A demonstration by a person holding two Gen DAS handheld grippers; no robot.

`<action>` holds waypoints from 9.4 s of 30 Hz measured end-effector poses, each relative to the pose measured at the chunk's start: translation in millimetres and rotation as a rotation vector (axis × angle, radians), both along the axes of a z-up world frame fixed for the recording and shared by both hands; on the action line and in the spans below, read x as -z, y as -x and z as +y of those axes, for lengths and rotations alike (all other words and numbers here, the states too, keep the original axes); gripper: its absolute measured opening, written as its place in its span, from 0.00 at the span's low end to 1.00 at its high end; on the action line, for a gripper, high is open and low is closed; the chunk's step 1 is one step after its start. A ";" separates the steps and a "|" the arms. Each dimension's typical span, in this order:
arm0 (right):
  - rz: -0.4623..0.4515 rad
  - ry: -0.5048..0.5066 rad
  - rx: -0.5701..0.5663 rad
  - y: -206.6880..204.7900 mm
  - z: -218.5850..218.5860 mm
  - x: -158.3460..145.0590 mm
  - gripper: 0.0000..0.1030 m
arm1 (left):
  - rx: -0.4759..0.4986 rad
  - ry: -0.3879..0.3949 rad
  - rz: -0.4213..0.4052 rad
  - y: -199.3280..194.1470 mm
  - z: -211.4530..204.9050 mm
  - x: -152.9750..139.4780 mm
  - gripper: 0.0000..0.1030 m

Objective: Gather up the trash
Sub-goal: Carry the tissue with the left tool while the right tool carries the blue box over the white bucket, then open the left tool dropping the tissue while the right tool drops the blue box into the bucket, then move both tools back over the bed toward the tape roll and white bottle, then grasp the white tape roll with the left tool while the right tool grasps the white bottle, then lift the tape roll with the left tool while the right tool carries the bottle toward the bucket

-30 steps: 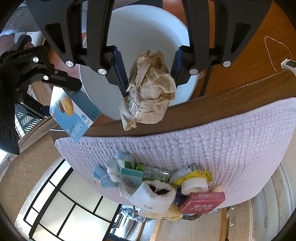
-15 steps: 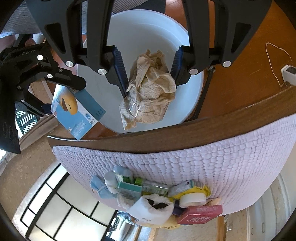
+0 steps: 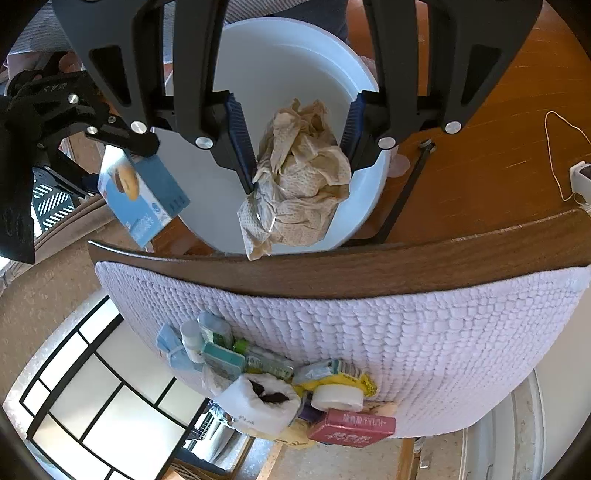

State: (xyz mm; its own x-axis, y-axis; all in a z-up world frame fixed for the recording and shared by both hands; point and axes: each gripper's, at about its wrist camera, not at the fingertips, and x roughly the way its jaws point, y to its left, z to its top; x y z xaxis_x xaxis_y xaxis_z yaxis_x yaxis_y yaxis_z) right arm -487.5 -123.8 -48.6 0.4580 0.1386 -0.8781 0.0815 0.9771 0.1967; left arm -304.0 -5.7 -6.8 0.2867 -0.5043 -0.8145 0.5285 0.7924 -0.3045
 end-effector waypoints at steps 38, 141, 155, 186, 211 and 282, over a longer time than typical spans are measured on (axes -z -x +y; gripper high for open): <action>0.054 -0.006 0.050 9.3 -3.1 14.6 0.86 | 0.047 -0.062 0.019 10.0 -23.6 24.9 0.44; -0.193 0.105 0.277 -25.8 -89.8 -57.6 0.95 | -0.055 -0.014 -0.177 -39.5 -17.2 -56.2 0.90; -0.182 0.106 0.276 -63.1 -93.6 -48.3 0.95 | -0.100 -0.049 -0.219 -88.1 -30.6 -67.1 0.90; -0.175 -0.034 0.131 -150.0 -88.5 -16.2 0.60 | -0.041 -0.072 -0.203 -159.9 -83.2 -29.4 0.76; -0.172 0.098 0.198 -183.6 -88.4 -15.1 0.41 | -0.027 -0.112 -0.244 -174.4 -93.4 -20.9 0.59; -0.151 -0.002 0.159 -93.5 -71.2 -16.1 0.31 | -0.031 -0.129 -0.278 -117.2 -58.1 -25.9 0.50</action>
